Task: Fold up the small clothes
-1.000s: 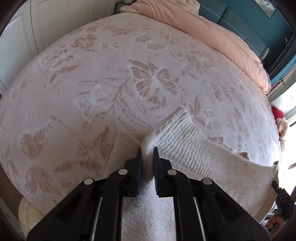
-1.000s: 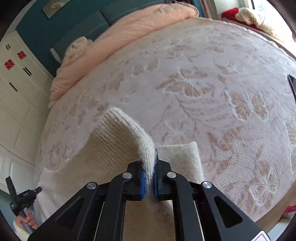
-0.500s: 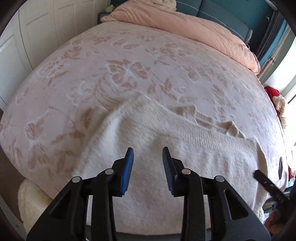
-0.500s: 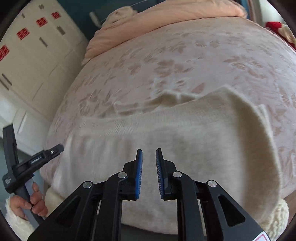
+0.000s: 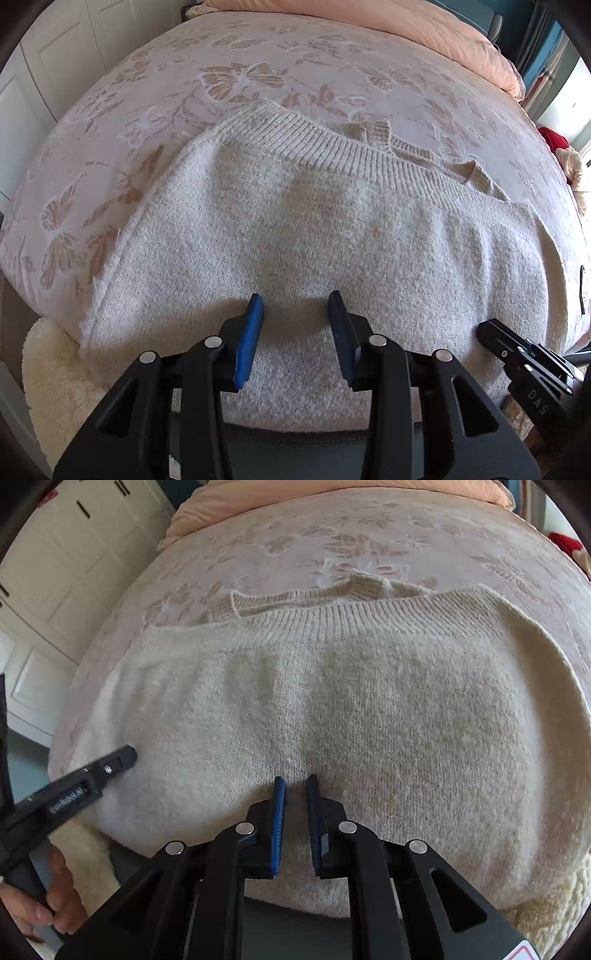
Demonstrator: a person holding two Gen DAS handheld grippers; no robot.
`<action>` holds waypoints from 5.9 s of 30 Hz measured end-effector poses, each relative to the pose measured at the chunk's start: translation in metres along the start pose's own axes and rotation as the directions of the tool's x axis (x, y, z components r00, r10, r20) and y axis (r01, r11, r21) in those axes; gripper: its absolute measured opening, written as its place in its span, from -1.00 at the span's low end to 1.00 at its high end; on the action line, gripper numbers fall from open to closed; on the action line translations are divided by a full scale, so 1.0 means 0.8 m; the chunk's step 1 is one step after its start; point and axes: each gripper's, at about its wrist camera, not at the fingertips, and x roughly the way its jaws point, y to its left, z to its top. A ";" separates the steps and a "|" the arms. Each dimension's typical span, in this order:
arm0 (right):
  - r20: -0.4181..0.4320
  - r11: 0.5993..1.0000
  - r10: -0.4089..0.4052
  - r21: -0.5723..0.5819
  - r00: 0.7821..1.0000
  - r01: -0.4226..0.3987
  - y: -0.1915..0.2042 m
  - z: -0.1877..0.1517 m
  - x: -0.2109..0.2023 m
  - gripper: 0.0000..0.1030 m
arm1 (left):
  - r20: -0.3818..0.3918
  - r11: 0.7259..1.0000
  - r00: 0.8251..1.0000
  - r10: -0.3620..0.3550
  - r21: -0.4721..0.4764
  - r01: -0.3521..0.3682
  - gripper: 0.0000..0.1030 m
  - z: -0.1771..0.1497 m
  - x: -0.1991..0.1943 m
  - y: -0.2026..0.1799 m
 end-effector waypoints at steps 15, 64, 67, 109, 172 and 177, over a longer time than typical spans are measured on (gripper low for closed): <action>0.047 0.997 -0.002 -0.083 0.999 0.006 0.043 0.003 -0.020 -0.70 | -0.010 0.999 1.000 -0.007 -0.042 0.006 0.00 -0.029 -0.023 0.023; 0.187 0.931 -0.035 0.363 0.982 -0.036 -0.208 -0.061 -0.151 0.15 | 0.035 0.901 0.958 -0.284 0.352 0.254 0.38 -0.081 -0.069 -0.212; 0.161 0.943 0.075 0.310 0.984 -0.123 -0.180 -0.043 -0.130 0.29 | 0.101 0.930 0.976 -0.195 0.335 0.151 0.73 -0.082 -0.084 -0.176; 0.160 0.912 -0.019 0.407 0.987 -0.048 -0.245 -0.059 -0.115 -0.31 | -0.053 0.929 0.995 -0.089 0.357 0.102 -0.46 -0.097 -0.058 -0.176; 0.217 0.976 -0.169 0.176 0.961 0.132 -0.194 0.020 -0.145 0.05 | 0.101 0.941 0.995 -0.001 0.337 -0.033 0.64 -0.064 -0.081 -0.181; 0.091 0.961 -0.222 0.189 0.971 0.202 -0.220 0.064 -0.075 0.17 | 0.095 0.939 0.995 -0.026 0.345 -0.009 0.65 -0.056 -0.077 -0.200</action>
